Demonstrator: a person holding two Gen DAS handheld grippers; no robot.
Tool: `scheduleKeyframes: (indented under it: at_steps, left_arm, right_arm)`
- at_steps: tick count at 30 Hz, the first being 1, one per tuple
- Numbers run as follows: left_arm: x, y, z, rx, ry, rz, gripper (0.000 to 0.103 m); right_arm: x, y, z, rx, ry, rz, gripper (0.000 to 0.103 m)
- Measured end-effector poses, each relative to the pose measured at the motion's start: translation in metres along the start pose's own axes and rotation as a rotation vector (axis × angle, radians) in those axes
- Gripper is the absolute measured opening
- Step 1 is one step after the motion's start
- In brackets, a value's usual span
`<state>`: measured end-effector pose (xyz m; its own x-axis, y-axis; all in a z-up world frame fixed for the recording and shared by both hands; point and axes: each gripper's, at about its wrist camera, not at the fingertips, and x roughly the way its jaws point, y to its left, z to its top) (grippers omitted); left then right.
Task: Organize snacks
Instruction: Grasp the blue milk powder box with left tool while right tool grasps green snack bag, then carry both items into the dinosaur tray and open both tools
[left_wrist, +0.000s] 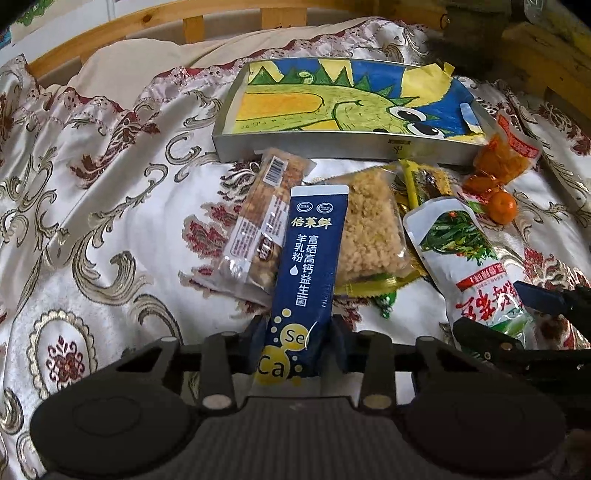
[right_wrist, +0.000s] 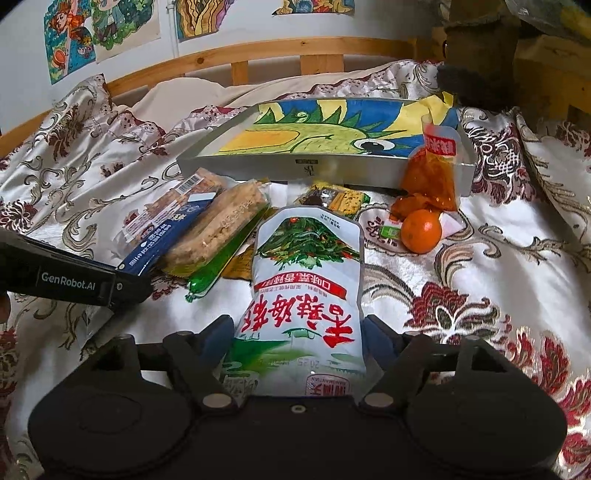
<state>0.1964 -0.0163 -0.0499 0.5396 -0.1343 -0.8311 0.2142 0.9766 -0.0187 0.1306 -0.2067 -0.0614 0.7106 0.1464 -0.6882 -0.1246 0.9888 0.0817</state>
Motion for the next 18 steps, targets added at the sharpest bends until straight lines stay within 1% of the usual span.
scheduleKeyframes:
  at_steps: [3,5,7,10,14,18]
  left_arm:
    - [-0.007,-0.004,-0.005,-0.010,0.017,-0.020,0.039]
    - [-0.012,-0.007,-0.010,-0.029,0.035,-0.035,0.039]
    - [-0.019,-0.011,-0.015,-0.043,0.050,-0.028,0.039]
    - [-0.027,-0.016,-0.023,-0.048,0.061,-0.052,0.039]
    - [-0.038,-0.019,-0.035,-0.081,0.079,-0.099,0.038]
    - [-0.051,-0.025,-0.045,-0.080,0.074,-0.110,0.037]
  right_arm:
    - [-0.006,-0.001,-0.004,0.016,0.004,0.011,0.068]
    - [-0.011,-0.002,-0.006,0.026,0.005,0.023,0.060]
    - [-0.018,-0.004,-0.008,0.040,0.005,0.040,0.049]
    - [-0.029,-0.005,-0.013,0.037,-0.001,0.054,0.040]
    - [-0.043,-0.005,-0.021,0.004,-0.009,0.059,0.037]
    - [-0.059,-0.007,-0.029,-0.031,-0.030,0.056,0.036]
